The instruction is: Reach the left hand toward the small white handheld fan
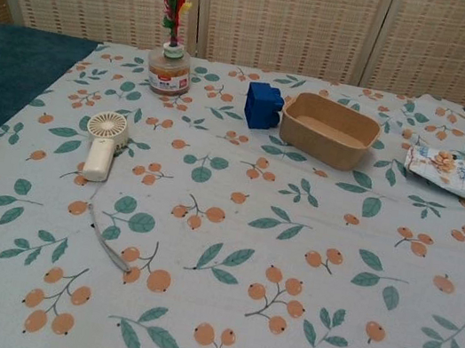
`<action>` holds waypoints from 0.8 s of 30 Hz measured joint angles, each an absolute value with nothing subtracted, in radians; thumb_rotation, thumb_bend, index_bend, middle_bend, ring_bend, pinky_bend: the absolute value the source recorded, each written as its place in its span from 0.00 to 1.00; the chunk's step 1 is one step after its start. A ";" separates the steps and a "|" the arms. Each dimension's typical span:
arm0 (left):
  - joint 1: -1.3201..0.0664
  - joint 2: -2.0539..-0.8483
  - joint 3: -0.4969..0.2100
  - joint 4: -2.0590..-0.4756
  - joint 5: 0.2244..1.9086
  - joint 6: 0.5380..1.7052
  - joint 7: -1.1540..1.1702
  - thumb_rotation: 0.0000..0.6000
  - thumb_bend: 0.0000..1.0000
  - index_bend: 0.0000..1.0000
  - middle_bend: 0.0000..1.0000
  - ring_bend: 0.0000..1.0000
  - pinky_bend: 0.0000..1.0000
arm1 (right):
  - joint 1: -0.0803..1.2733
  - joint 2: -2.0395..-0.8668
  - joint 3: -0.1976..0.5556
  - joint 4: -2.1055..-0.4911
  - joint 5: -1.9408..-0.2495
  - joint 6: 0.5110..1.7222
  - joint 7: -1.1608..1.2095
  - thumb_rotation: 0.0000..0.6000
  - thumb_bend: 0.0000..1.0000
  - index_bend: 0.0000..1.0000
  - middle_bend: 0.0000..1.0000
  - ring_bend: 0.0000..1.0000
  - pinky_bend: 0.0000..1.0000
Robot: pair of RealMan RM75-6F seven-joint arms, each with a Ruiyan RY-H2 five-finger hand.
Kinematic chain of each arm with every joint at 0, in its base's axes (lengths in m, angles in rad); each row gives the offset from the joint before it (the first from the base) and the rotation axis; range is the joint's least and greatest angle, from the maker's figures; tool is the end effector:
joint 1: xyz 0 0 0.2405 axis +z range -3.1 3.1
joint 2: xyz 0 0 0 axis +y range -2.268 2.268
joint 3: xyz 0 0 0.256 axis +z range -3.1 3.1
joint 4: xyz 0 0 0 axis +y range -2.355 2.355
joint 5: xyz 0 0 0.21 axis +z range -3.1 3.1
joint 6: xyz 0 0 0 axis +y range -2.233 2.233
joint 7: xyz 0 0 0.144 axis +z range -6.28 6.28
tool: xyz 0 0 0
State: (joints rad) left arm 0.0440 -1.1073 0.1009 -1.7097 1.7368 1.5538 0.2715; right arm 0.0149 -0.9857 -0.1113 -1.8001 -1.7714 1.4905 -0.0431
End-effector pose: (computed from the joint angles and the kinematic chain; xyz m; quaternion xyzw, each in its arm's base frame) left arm -0.2851 0.1080 0.1342 -0.6807 -0.3398 -0.3266 0.5608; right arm -0.2699 -0.1206 0.1523 0.6756 -0.4011 0.3754 0.4917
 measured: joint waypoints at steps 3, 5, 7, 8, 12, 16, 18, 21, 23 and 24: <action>0.036 -1.122 0.102 -1.704 1.745 1.543 0.270 1.00 0.51 0.00 0.01 0.00 0.17 | 0.015 -0.989 -0.112 -1.800 -1.770 1.486 -0.050 1.00 0.18 0.00 0.00 0.00 0.00; 0.023 -1.140 0.101 -1.696 1.761 1.529 0.271 1.00 0.57 0.00 0.07 0.05 0.25 | 0.015 -0.992 -0.111 -1.799 -1.766 1.484 -0.057 1.00 0.18 0.00 0.00 0.00 0.00; 0.008 -1.164 0.098 -1.682 1.775 1.516 0.274 1.00 0.63 0.00 0.21 0.19 0.42 | 0.014 -0.997 -0.109 -1.797 -1.761 1.484 -0.064 1.00 0.18 0.00 0.00 0.00 0.00; -0.006 -1.185 0.092 -1.671 1.782 1.503 0.276 1.00 0.66 0.00 0.30 0.28 0.52 | 0.014 -0.999 -0.108 -1.797 -1.760 1.483 -0.066 1.00 0.18 0.00 0.00 0.00 0.00; -0.067 -1.277 0.058 -1.630 1.786 1.435 0.289 1.00 0.73 0.01 0.74 0.66 0.80 | 0.013 -1.008 -0.101 -1.794 -1.757 1.489 -0.079 1.00 0.18 0.00 0.00 0.00 0.00; -0.141 -1.371 0.015 -1.569 1.758 1.333 0.304 1.00 0.77 0.02 0.82 0.72 0.85 | 0.008 -1.026 -0.096 -1.784 -1.774 1.511 -0.100 1.00 0.18 0.00 0.00 0.00 0.00; -0.181 -1.413 -0.008 -1.536 1.727 1.272 0.312 1.00 0.78 0.02 0.83 0.73 0.86 | 0.007 -1.032 -0.095 -1.778 -1.775 1.511 -0.107 1.00 0.18 0.00 0.00 0.00 0.00; -0.229 -1.462 -0.038 -1.494 1.684 1.213 0.324 1.00 0.81 0.03 0.85 0.75 0.87 | 0.007 -1.036 -0.092 -1.774 -1.773 1.510 -0.111 1.00 0.18 0.00 0.00 0.00 0.00; -0.247 -1.480 -0.052 -1.474 1.669 1.195 0.333 1.00 0.82 0.03 0.87 0.76 0.89 | 0.008 -1.039 -0.090 -1.772 -1.766 1.507 -0.115 1.00 0.18 0.00 0.00 0.00 0.00; -0.257 -1.490 -0.060 -1.462 1.662 1.185 0.335 1.00 0.83 0.03 0.88 0.76 0.89 | 0.009 -1.040 -0.087 -1.771 -1.759 1.505 -0.118 1.00 0.18 0.00 0.00 0.00 0.00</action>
